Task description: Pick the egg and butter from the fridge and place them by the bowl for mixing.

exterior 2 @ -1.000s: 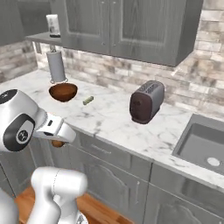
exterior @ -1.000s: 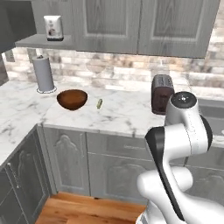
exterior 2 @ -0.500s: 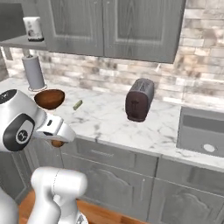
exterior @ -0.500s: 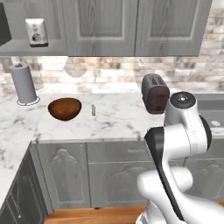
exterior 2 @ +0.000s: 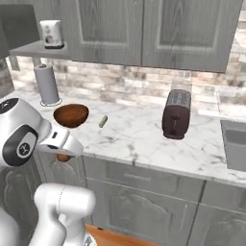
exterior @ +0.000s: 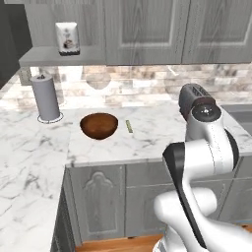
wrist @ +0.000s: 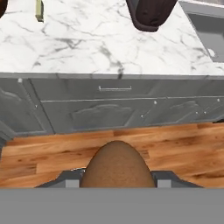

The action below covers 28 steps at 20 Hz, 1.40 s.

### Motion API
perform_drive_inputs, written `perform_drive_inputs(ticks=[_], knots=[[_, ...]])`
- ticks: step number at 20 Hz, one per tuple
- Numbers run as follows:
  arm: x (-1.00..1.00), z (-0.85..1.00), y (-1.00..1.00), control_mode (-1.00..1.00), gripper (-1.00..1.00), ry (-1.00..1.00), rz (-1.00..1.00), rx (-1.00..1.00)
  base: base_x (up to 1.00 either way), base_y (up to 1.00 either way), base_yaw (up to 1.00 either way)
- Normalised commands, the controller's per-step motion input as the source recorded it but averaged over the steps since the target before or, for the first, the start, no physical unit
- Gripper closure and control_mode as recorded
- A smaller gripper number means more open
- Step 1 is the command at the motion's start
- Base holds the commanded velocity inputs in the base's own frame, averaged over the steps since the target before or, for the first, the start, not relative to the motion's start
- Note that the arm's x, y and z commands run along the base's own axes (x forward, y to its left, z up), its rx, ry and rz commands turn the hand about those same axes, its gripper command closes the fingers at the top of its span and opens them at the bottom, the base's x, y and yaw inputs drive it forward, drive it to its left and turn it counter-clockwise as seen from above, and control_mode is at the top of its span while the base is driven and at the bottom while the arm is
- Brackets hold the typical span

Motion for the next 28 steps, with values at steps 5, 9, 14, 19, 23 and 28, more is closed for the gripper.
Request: perform_drive_inputs(ticks=[5,9,14,19,23,28], knots=[[0.0,0.0,0.0,1.0,1.0,0.0,0.0,0.0,0.45,0.16,0.32],[0.0,0.0,0.0,1.0,1.0,0.0,0.0,0.0,0.6,0.0,0.19],[0.0,0.0,0.0,1.0,1.0,0.0,0.0,0.0,0.57,0.03,0.01],[0.0,0.0,0.0,1.0,1.0,0.0,0.0,0.0,0.37,0.32,-0.06],[0.0,0.0,0.0,1.0,1.0,0.0,0.0,0.0,0.3,0.42,-0.19],[0.0,0.0,0.0,1.0,1.0,0.0,0.0,0.0,0.38,0.38,-0.19]])
